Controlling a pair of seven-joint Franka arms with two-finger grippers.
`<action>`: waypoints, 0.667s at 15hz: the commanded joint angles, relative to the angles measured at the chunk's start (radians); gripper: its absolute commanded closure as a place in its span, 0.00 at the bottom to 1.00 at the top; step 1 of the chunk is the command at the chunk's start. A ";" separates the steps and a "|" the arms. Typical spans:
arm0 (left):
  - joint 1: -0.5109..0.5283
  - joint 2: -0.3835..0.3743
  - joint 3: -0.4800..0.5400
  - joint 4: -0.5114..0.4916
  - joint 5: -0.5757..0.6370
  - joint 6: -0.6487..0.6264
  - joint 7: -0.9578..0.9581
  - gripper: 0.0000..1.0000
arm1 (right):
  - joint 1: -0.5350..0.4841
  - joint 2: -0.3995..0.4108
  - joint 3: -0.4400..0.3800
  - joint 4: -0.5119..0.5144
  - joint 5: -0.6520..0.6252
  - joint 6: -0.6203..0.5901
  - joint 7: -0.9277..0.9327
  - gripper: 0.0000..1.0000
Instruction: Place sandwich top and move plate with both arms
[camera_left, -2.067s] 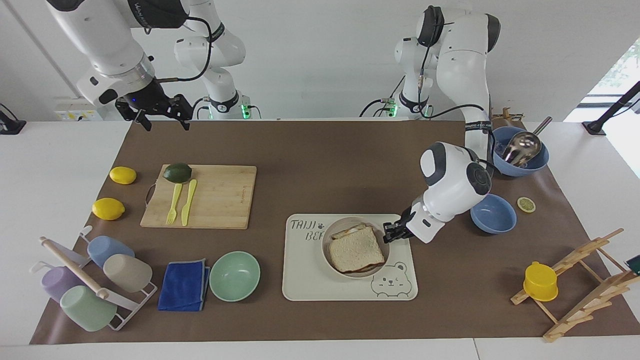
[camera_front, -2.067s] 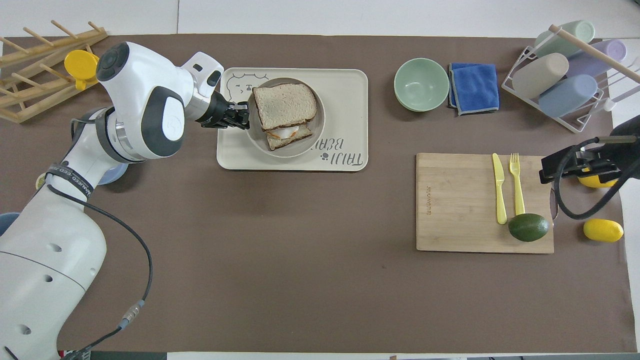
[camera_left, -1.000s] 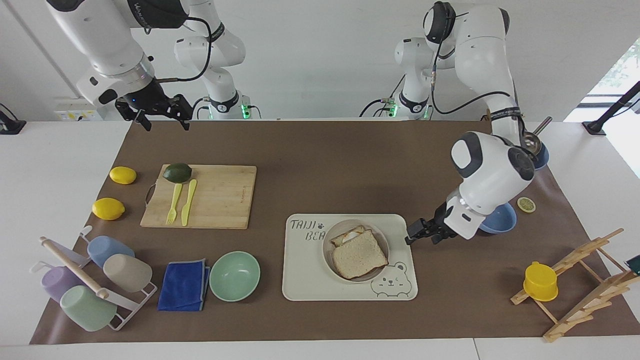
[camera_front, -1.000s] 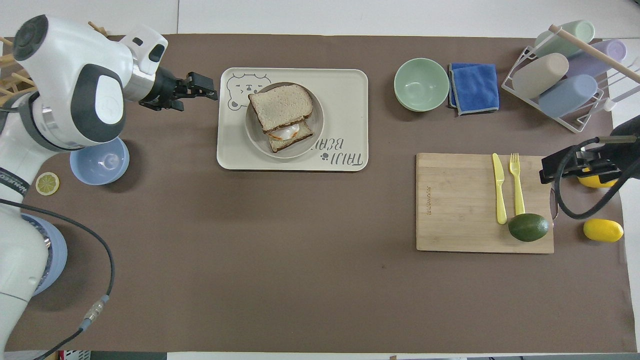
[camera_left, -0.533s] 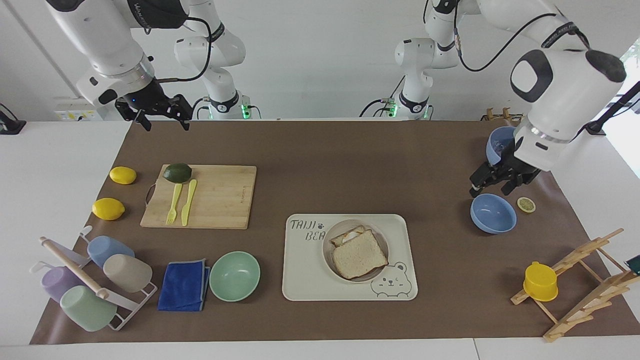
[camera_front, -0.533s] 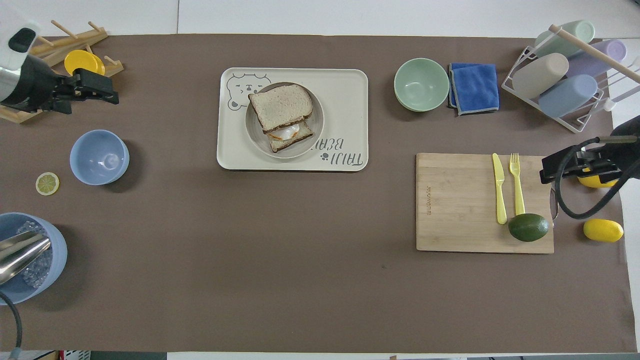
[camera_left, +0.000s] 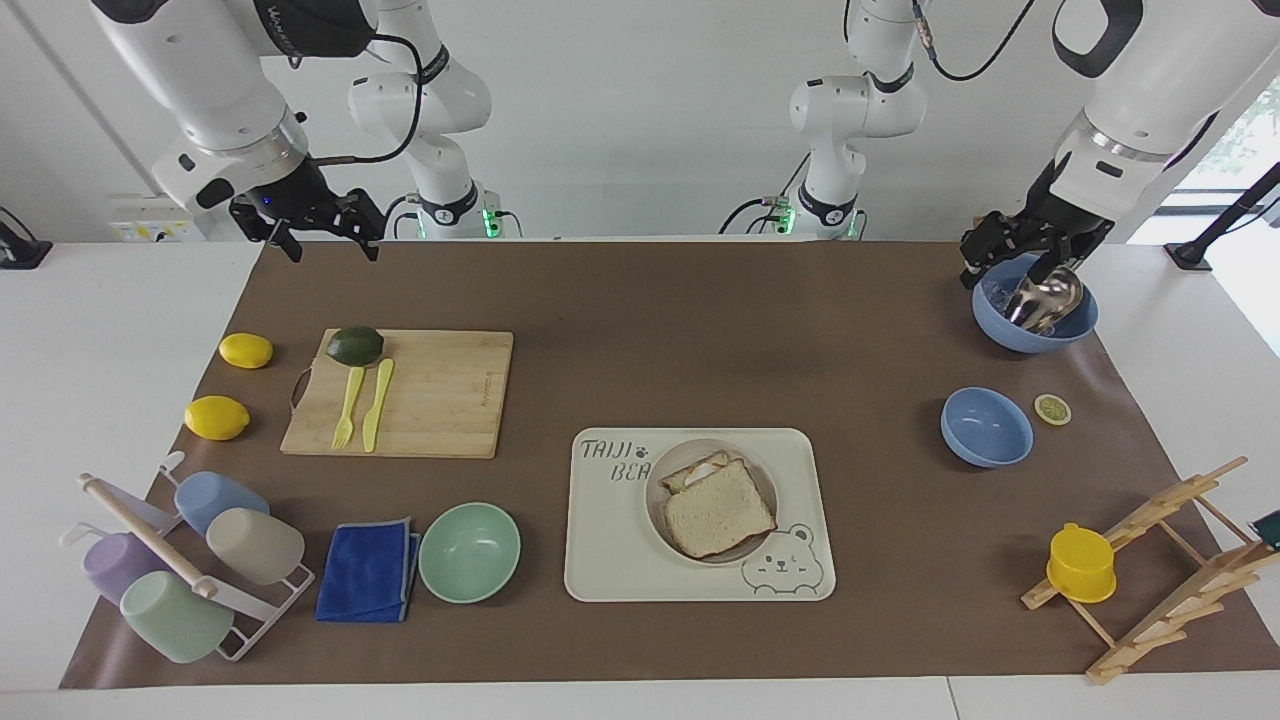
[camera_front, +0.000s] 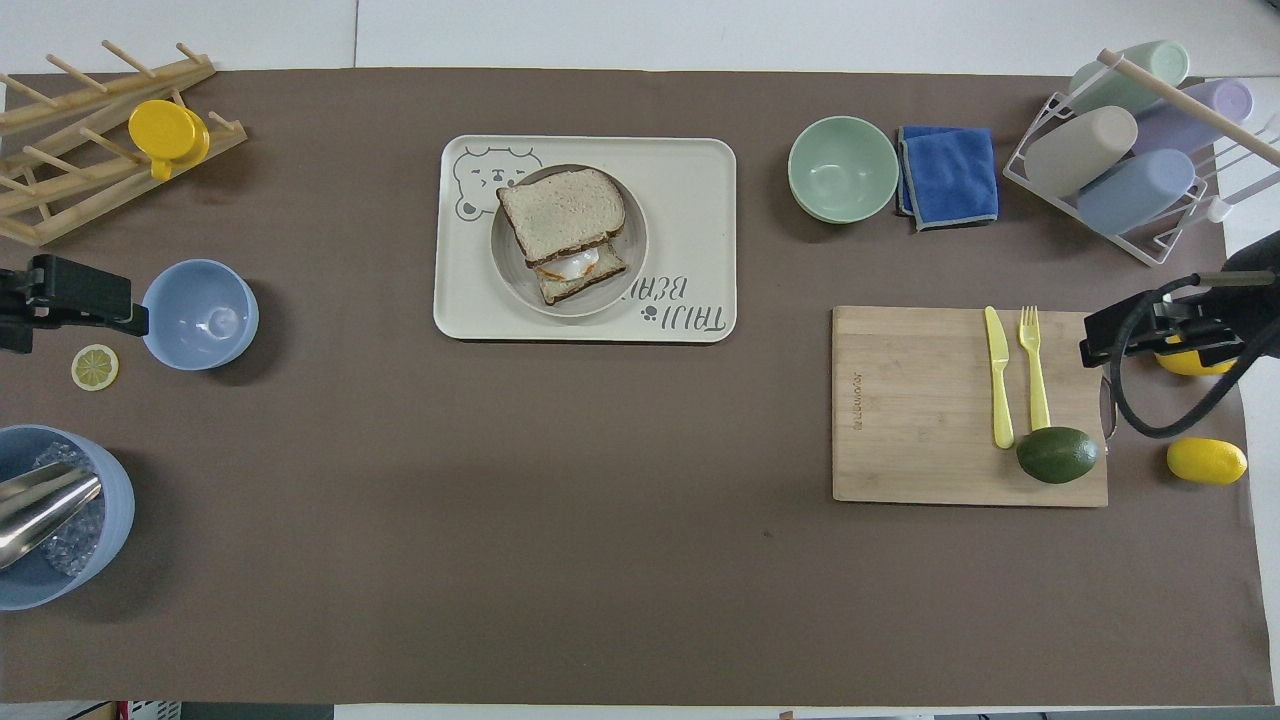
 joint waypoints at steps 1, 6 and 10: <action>0.001 -0.067 -0.014 -0.122 0.021 0.030 0.019 0.00 | -0.005 -0.008 0.000 -0.008 0.000 0.003 -0.010 0.00; 0.049 -0.047 -0.069 -0.076 0.013 0.035 0.014 0.00 | -0.005 -0.008 0.000 -0.008 0.000 0.002 -0.010 0.00; 0.044 -0.040 -0.069 -0.080 0.016 0.017 0.016 0.00 | -0.007 -0.015 -0.002 -0.010 0.000 -0.020 -0.008 0.00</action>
